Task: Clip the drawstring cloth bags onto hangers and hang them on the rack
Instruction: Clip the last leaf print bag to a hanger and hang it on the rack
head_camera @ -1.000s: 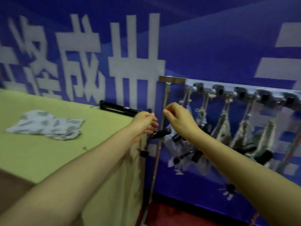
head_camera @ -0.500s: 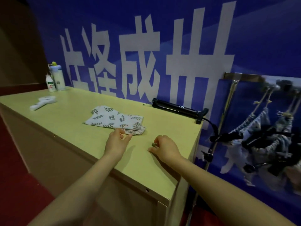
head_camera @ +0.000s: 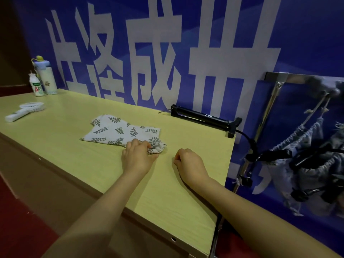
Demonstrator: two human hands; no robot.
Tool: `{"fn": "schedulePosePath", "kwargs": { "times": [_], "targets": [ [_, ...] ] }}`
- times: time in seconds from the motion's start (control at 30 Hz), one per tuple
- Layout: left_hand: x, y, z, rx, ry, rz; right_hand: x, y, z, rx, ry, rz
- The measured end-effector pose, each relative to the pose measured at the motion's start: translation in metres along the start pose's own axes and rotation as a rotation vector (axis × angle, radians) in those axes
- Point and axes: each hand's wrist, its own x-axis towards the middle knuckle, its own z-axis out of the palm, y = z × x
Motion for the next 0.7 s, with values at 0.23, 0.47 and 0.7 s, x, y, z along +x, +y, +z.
{"fn": "schedulePosePath", "kwargs": {
  "times": [0.23,0.47,0.7],
  "targets": [
    [0.0,0.002,-0.008,-0.25,0.215,-0.084,0.001,0.007,0.002,0.021,0.045,-0.004],
    [-0.02,-0.028,-0.06,-1.022,0.284,-0.577,-0.005,-0.004,-0.012,0.353,0.009,0.09],
    [-0.04,-0.033,-0.146,-0.866,0.342,-0.399,-0.029,-0.115,-0.045,0.741,-0.151,-0.21]
  ]
}}
